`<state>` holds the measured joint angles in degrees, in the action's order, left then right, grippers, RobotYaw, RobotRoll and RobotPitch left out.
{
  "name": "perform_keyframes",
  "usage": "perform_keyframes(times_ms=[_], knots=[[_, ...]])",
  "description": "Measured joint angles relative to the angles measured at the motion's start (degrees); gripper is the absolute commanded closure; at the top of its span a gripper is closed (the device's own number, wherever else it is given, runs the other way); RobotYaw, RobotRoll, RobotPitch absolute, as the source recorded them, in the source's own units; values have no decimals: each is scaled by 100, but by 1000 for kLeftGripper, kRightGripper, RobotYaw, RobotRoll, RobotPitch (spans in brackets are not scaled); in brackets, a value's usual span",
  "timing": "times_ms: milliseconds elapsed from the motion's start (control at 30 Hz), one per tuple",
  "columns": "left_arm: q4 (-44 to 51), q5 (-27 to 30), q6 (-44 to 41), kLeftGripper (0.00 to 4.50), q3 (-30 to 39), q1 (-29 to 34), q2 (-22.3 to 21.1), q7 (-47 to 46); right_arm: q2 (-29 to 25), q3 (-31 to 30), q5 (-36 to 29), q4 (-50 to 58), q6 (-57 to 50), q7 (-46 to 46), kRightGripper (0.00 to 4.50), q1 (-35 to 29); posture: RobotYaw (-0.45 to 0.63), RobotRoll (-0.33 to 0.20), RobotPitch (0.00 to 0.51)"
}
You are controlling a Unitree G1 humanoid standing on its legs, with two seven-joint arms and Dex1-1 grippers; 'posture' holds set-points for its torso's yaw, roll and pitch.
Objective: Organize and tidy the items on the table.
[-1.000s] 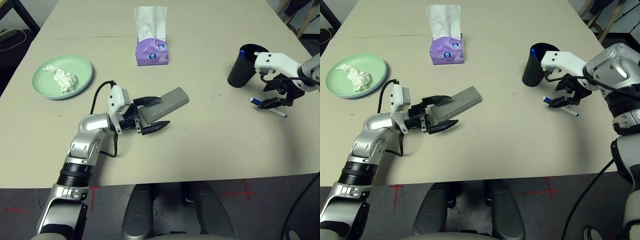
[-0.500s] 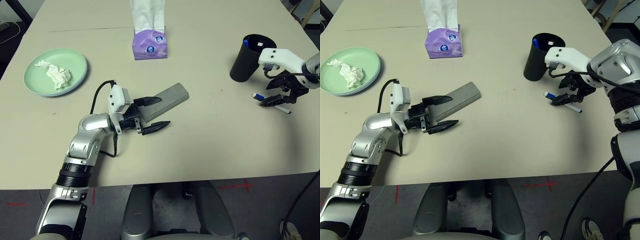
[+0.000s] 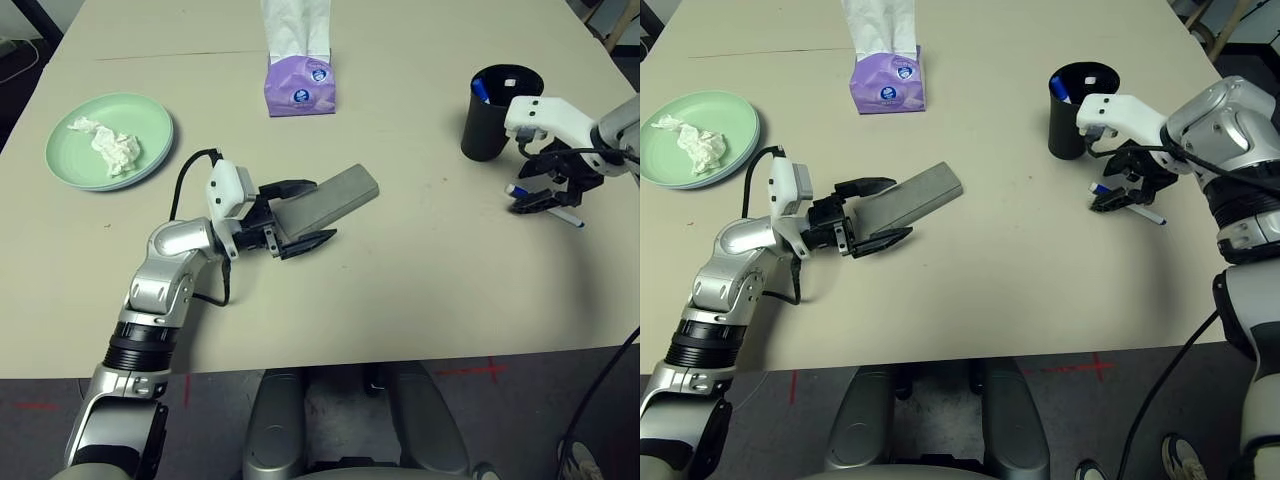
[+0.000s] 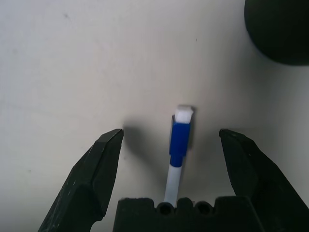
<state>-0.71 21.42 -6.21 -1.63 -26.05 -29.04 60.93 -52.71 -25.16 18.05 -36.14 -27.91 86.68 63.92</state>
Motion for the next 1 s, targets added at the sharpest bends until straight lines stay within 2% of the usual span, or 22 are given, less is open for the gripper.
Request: perform_keyframes(times_ms=[633, 1000], knots=[[-216, -6, 118, 0, -8, -184, 69, 34, -137, 106, 2, 495, -287, 60, 62, -213, 50, 0, 329], [-204, -6, 118, 0, -7, -110, 37, 24, -10, 100, 123, 312, 142, 35, 62, 13, 64, 0, 324]])
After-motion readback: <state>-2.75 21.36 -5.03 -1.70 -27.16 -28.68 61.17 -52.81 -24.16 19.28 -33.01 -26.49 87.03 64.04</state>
